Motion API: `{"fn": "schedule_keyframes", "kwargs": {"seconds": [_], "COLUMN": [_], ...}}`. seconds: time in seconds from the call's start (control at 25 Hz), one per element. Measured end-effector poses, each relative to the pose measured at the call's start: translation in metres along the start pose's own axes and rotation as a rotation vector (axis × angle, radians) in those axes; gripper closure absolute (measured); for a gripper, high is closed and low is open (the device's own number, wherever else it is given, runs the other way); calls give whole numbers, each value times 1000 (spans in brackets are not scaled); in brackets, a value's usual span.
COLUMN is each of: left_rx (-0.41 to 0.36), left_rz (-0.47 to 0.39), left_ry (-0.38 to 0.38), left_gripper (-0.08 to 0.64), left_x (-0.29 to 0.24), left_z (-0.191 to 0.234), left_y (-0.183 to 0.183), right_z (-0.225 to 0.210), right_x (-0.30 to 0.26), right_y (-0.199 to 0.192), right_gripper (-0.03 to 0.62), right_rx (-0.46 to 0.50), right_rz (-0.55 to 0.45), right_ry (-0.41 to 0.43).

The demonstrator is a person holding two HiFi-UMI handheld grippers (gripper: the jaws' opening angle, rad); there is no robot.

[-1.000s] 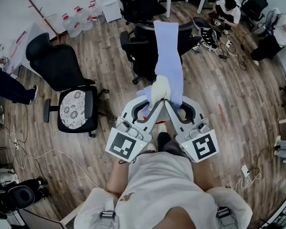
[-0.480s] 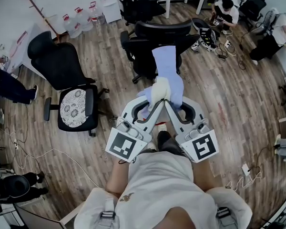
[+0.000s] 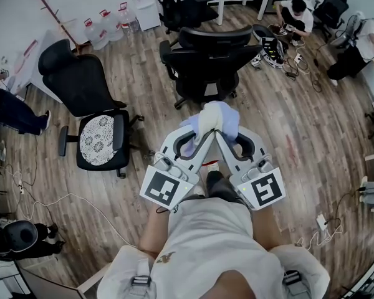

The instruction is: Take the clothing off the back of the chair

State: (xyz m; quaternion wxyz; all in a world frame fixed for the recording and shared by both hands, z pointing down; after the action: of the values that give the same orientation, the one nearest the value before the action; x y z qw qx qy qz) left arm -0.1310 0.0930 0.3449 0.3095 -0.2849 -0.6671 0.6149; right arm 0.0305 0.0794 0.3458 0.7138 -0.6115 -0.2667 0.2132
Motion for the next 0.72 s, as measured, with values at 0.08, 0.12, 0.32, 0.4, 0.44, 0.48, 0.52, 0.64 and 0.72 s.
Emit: {"fn": "schedule_keyframes", "kwargs": {"seconds": [0.08, 0.12, 0.32, 0.4, 0.44, 0.48, 0.52, 0.64, 0.72], "left_rx": [2, 3, -1, -5, -4, -2, -1, 1, -1], "left_rz": [-2, -4, -1, 1, 2, 4, 5, 8, 8], "left_ry": [2, 3, 6, 5, 5, 5, 4, 3, 2], "left_gripper": [485, 485, 485, 485, 485, 485, 485, 485, 485], "left_x": [-1, -1, -4, -6, -7, -8, -8, -10, -12], "left_z": [1, 2, 5, 5, 5, 5, 5, 5, 5], "left_y": [0, -1, -3, -4, -4, -4, -3, -4, -5], "right_z": [-1, -2, -5, -7, -8, -9, -10, -11, -13], "right_x": [-1, -2, -4, -4, -4, -4, -3, -5, -5], "right_y": [0, -1, -5, -7, -7, -7, -7, -5, -7], "right_gripper": [531, 531, 532, 532, 532, 532, 532, 532, 532], "right_rx": [-1, -3, -2, -3, -4, -6, -8, -11, -10], "right_rz": [0, -2, 29, 53, 55, 59, 63, 23, 33], "right_ry": [0, 0, 8, 6, 5, 3, 1, 5, 4]}}
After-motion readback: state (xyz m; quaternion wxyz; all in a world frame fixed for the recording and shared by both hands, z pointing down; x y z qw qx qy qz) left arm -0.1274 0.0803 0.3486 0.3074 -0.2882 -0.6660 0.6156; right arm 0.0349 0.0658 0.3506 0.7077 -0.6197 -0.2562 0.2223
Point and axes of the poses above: the fingertips, and each gripper's own axes: x backward along the fingers, z to its left, y out of its top, the point moved 10 cm from there along x, backward along the fingers, and after that the axes turned 3 degrees about -z, right-handed, at the moved point
